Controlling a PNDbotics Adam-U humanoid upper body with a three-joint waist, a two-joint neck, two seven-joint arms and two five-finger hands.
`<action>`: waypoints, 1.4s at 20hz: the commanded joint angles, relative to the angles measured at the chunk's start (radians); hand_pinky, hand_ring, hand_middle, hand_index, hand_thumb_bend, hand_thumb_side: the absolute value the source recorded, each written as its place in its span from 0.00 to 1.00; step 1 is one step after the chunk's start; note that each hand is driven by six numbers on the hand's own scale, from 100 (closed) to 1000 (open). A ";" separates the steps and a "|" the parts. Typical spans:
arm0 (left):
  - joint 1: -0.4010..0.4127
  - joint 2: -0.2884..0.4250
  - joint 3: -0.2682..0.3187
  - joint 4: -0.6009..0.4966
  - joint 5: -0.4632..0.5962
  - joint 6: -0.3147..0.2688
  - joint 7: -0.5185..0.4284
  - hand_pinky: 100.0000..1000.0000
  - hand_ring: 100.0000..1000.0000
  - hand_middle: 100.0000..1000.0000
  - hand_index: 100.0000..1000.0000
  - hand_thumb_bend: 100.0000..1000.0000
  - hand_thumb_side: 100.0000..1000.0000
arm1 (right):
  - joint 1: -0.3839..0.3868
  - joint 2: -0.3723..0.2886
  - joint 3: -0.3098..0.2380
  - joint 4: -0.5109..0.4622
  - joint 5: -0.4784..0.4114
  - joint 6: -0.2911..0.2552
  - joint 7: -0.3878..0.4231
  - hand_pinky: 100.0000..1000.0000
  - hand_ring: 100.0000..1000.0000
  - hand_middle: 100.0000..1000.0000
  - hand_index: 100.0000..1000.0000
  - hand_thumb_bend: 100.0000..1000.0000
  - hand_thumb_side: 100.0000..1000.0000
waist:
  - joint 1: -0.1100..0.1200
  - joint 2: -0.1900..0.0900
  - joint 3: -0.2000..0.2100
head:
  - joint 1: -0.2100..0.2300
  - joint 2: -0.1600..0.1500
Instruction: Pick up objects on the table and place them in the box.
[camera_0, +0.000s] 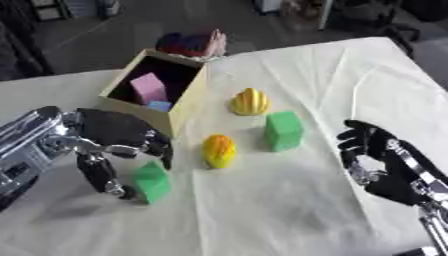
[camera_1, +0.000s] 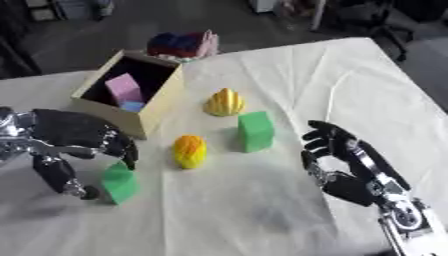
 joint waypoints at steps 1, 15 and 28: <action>-0.017 0.008 0.042 -0.002 0.011 -0.086 -0.167 0.78 0.75 0.76 0.79 0.41 0.04 | -0.007 -0.019 -0.004 -0.012 0.002 0.000 0.002 0.67 0.71 0.71 0.92 0.08 0.26 | -0.006 -0.016 0.001 | -0.004 -0.004; -0.020 -0.064 0.020 0.101 -0.022 -0.115 -0.214 0.78 0.75 0.75 0.79 0.41 0.00 | -0.006 -0.016 -0.003 -0.010 -0.002 0.000 0.008 0.67 0.71 0.71 0.92 0.08 0.26 | -0.012 -0.012 -0.001 | -0.004 -0.005; -0.029 -0.012 0.129 0.029 0.091 -0.035 -0.180 0.68 0.51 0.46 0.55 0.28 0.00 | -0.003 -0.016 -0.007 -0.007 -0.001 0.001 0.005 0.67 0.71 0.71 0.92 0.07 0.27 | -0.012 -0.016 0.005 | -0.014 -0.009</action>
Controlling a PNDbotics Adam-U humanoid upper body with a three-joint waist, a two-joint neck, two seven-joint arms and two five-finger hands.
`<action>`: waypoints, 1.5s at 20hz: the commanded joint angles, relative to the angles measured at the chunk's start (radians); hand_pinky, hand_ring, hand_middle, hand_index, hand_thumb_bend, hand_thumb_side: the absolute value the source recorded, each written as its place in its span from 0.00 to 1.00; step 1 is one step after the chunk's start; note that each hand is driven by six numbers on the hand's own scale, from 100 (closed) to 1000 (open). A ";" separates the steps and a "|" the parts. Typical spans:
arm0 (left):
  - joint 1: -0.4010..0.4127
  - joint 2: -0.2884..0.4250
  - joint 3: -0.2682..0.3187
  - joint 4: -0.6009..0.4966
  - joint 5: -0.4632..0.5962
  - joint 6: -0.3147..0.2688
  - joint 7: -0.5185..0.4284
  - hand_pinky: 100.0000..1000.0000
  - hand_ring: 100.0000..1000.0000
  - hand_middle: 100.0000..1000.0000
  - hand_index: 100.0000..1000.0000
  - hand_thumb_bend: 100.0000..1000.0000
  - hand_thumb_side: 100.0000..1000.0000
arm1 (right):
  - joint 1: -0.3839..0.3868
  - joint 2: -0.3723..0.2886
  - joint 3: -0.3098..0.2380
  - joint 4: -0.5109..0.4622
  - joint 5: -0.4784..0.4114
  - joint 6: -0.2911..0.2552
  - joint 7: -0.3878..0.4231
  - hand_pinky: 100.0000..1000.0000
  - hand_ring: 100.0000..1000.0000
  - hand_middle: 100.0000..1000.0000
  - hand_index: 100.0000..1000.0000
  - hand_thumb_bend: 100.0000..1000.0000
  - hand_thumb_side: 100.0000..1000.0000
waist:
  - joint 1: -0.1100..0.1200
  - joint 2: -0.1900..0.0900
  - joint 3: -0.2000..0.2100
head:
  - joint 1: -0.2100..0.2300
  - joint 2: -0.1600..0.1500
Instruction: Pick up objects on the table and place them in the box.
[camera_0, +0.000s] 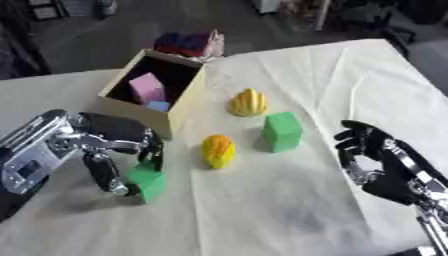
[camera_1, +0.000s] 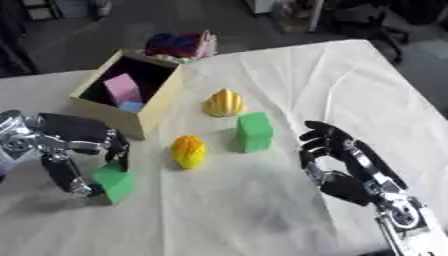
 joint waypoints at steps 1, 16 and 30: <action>-0.030 0.074 0.083 -0.075 0.040 -0.085 -0.098 0.69 0.51 0.46 0.55 0.28 0.00 | -0.004 -0.017 -0.007 -0.007 0.000 0.000 -0.002 0.67 0.71 0.71 0.92 0.07 0.27 | -0.001 -0.017 0.004 | -0.006 -0.009; -0.287 -0.137 0.311 0.405 -0.465 0.114 0.465 0.70 0.58 0.55 0.63 0.47 0.03 | -0.001 -0.012 0.000 -0.003 -0.005 -0.001 0.005 0.67 0.71 0.71 0.92 0.05 0.27 | -0.012 -0.029 0.009 | 0.001 0.001; -0.245 -0.161 0.353 0.449 -0.329 0.180 0.606 0.76 0.71 0.75 0.77 0.82 0.55 | -0.013 -0.017 -0.004 0.003 0.003 -0.002 0.005 0.67 0.71 0.71 0.92 0.04 0.28 | -0.014 -0.031 0.010 | -0.011 -0.001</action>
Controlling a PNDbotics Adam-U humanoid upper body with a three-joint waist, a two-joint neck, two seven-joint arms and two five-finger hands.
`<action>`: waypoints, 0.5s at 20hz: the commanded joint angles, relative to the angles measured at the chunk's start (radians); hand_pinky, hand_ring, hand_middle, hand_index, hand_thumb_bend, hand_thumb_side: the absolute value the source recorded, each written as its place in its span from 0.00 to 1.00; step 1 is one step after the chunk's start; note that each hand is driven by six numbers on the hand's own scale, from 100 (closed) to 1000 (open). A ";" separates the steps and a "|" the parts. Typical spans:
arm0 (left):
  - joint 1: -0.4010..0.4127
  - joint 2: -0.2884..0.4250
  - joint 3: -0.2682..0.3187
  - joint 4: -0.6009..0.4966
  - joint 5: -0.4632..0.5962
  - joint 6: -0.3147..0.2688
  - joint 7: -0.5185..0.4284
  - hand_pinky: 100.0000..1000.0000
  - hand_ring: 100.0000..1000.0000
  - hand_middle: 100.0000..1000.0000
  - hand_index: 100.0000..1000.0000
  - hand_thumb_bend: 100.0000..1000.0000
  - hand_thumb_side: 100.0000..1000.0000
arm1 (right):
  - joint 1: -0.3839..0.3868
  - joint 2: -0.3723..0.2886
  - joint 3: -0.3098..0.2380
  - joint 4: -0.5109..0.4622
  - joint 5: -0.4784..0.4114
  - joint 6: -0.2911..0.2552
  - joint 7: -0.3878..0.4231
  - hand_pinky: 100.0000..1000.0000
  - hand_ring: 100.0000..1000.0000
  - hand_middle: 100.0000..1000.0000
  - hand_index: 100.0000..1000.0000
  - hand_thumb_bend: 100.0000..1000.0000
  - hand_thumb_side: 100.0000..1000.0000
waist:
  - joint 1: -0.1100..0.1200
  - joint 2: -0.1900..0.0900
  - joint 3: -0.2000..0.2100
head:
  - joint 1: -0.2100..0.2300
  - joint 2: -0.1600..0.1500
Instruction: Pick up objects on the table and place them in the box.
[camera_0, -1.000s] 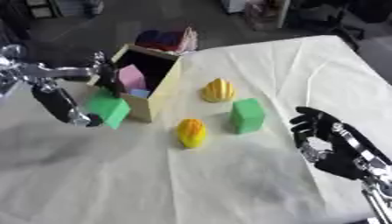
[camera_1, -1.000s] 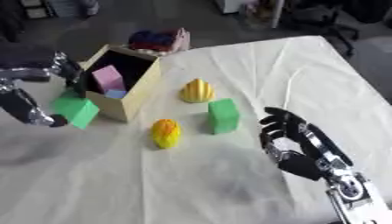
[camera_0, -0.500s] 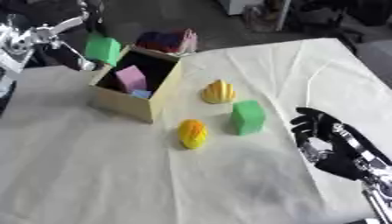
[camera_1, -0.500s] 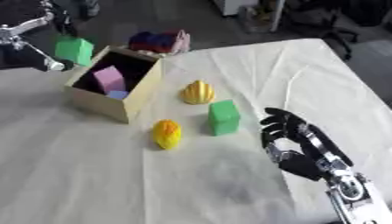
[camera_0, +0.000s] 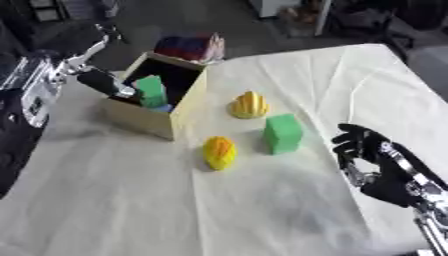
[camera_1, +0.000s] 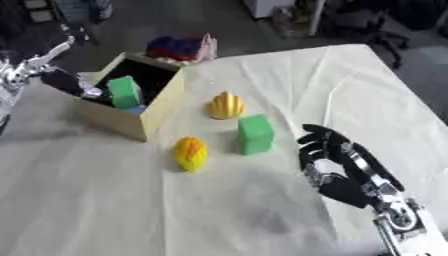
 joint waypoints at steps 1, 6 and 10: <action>0.013 0.067 0.021 -0.116 0.156 0.028 0.014 0.76 0.68 0.72 0.75 0.78 0.53 | -0.028 -0.028 -0.011 -0.004 0.011 -0.002 -0.002 0.67 0.72 0.71 0.92 0.04 0.27 | -0.003 -0.020 0.005 | -0.011 -0.002; 0.176 0.181 0.050 -0.448 0.548 0.091 0.034 0.72 0.63 0.68 0.72 0.73 0.51 | -0.132 -0.126 -0.004 0.032 0.065 0.003 0.012 0.69 0.73 0.72 0.93 0.05 0.27 | -0.003 -0.026 0.025 | -0.027 0.000; 0.382 0.222 0.111 -0.714 0.788 0.145 0.068 0.71 0.61 0.65 0.71 0.72 0.50 | -0.238 -0.209 0.018 0.090 0.111 -0.004 0.038 0.70 0.74 0.75 0.94 0.06 0.27 | -0.001 -0.035 0.056 | -0.044 0.010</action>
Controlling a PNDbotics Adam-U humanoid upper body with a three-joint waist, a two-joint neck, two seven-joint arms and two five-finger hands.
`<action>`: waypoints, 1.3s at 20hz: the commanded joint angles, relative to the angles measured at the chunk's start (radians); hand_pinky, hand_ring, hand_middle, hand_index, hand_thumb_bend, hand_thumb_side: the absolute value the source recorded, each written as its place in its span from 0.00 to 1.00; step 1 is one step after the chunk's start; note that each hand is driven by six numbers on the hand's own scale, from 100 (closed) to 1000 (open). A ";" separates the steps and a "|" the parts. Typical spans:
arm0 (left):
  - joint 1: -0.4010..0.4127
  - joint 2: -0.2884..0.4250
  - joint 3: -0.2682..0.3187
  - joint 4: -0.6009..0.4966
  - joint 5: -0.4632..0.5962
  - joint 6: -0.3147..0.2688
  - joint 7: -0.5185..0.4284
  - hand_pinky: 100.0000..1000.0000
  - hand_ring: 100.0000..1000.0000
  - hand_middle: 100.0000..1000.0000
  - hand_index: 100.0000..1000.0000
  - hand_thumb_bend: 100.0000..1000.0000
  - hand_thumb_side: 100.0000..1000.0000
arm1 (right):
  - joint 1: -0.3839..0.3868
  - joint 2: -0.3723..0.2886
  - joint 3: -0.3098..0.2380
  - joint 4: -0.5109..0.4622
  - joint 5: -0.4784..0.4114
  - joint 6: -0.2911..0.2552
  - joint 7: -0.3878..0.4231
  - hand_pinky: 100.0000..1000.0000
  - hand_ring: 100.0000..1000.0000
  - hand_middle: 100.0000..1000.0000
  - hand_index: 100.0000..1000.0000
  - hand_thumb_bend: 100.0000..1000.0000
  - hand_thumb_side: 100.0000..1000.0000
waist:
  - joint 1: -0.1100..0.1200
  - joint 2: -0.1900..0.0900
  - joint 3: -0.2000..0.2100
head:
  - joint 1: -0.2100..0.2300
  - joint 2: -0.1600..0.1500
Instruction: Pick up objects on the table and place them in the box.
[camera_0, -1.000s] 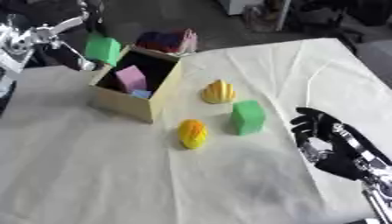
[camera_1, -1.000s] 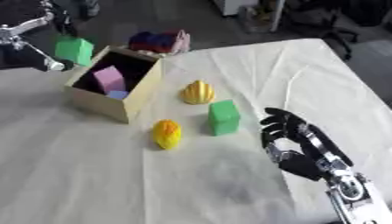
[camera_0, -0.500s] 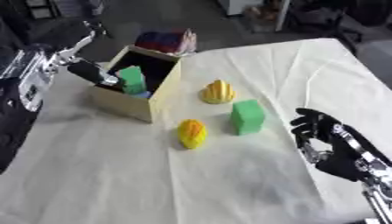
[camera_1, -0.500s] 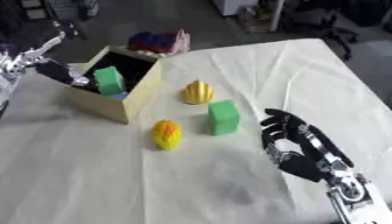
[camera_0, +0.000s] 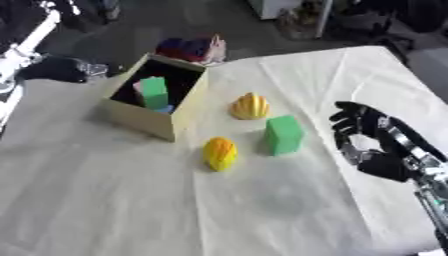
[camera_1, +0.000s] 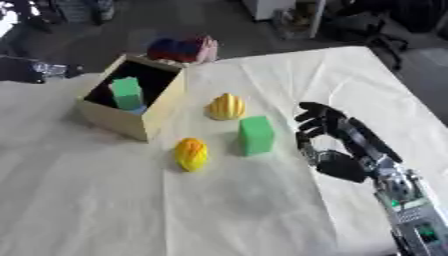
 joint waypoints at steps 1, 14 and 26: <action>0.090 0.040 0.057 -0.191 0.159 0.044 0.030 0.70 0.61 0.65 0.70 0.72 0.50 | -0.071 -0.089 0.019 0.037 0.038 -0.011 0.029 0.71 0.75 0.75 0.94 0.07 0.27 | 0.002 -0.021 0.013 | -0.012 0.012; 0.443 -0.259 0.127 -0.282 0.408 0.102 0.055 0.68 0.59 0.63 0.69 0.69 0.50 | -0.342 -0.099 0.229 0.274 0.215 -0.161 0.319 0.77 0.82 0.84 0.97 0.19 0.29 | -0.006 -0.028 0.084 | -0.057 0.029; 0.479 -0.386 0.130 -0.222 0.381 0.087 0.031 0.67 0.58 0.61 0.69 0.67 0.51 | -0.423 0.071 0.265 0.453 0.404 -0.295 0.395 0.78 0.84 0.86 0.97 0.24 0.29 | -0.008 -0.038 0.113 | -0.084 0.032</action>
